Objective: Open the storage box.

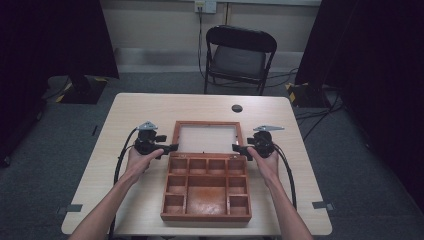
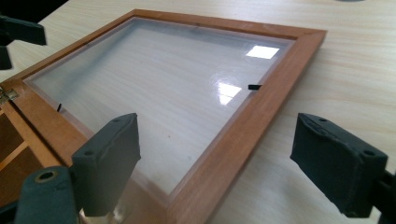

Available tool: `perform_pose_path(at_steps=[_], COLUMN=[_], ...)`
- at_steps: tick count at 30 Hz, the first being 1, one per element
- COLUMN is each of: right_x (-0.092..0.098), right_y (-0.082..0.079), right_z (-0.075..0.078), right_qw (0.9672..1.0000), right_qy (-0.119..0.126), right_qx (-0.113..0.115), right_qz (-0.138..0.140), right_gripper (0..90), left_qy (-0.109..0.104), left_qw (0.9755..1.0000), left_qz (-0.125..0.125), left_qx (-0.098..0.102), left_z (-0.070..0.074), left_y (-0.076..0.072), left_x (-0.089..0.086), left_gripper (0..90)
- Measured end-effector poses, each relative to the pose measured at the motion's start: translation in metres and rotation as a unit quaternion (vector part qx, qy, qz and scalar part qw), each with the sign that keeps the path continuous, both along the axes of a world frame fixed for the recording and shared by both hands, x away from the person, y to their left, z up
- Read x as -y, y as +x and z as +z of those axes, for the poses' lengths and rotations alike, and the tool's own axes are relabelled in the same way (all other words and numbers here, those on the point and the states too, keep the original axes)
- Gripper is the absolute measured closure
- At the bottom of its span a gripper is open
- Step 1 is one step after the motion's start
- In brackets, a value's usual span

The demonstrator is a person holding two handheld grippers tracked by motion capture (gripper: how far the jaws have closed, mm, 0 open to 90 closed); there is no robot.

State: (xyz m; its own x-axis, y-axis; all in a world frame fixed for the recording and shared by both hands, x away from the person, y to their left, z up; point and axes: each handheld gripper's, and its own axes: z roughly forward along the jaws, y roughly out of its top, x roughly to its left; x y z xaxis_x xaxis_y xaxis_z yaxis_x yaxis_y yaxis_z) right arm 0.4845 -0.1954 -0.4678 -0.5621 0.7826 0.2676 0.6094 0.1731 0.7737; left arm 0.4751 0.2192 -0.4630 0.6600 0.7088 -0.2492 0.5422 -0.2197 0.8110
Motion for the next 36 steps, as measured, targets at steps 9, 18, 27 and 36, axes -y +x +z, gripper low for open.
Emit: perform_pose_path(at_steps=[9, 18, 27, 36], right_x=[0.015, 0.04, 0.067, 0.09], right_y=[-0.027, -0.063, -0.095, -0.112], right_z=[0.022, 0.025, 0.014, -0.02], right_qw=[0.9997, 0.9975, 0.9946, 0.9849], right_qy=[-0.009, -0.053, -0.088, -0.147], right_qx=[0.021, 0.034, 0.011, -0.024], right_qz=[-0.011, -0.033, -0.054, -0.088], right_gripper=[14.6, 14.6, 14.7, 14.8], left_qy=[0.025, 0.045, 0.096, 0.182], left_qw=[0.9997, 0.9989, 0.9947, 0.982], left_qz=[-0.001, 0.01, 0.035, 0.046], left_qx=[0.009, 0.0, -0.012, -0.013], left_z=[0.009, 0.004, -0.005, -0.03], left_y=[-0.02, -0.043, -0.064, -0.079], left_x=[-0.021, -0.046, -0.066, -0.064], left_gripper=[21.0, 17.3, 16.7, 18.0])
